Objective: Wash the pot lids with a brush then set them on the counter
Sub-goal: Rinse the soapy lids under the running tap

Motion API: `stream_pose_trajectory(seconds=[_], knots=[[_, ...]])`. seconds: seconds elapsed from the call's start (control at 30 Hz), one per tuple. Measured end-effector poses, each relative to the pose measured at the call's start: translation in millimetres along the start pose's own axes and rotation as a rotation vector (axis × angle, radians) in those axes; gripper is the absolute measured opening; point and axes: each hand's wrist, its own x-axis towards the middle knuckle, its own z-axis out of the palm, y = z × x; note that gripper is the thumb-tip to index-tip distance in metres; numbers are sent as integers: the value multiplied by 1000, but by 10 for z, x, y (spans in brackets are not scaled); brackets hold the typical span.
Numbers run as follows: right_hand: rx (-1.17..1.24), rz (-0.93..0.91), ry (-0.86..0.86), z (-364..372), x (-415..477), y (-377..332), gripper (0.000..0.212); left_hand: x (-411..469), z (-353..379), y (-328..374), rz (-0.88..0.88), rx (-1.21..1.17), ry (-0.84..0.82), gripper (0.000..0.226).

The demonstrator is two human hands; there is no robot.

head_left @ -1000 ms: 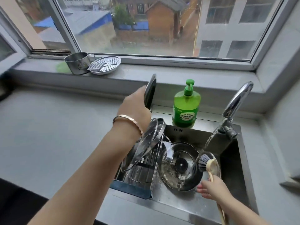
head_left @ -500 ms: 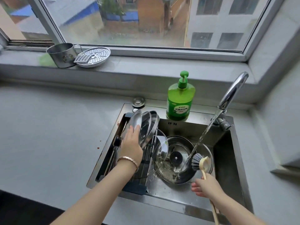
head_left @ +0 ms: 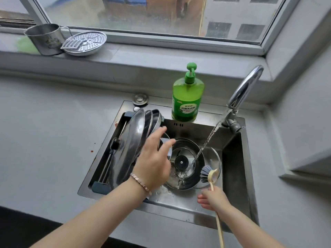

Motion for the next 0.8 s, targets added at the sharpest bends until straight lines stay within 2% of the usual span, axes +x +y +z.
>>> stream_pose_trajectory(seconds=[0.07,0.17,0.23,0.33,0.47,0.57,0.7,0.8], knots=[[19,6,49,-54,70,17,19,-48,177,187,67,-83,-183,28],[-17,-30,131,-155,244,34,21,-124,502,224,-258,-21,-700,26],[-127,-87,162,-207,379,0,17,-157,718,124,-493,-12,-874,26],[-246,-133,208,-225,687,-111,13,-184,960,-58,-712,-46,-920,23],[-313,-157,242,-148,1201,-204,29,-229,1184,-225,-809,-54,-911,21],[-225,-82,245,-39,1497,-188,45,-322,1270,-306,-871,-96,-870,21],[-120,-26,336,38,1613,-179,37,-419,1290,-348,-934,-164,-836,22],[-236,-125,331,48,1483,-248,30,-444,1237,-344,-958,-192,-853,25]])
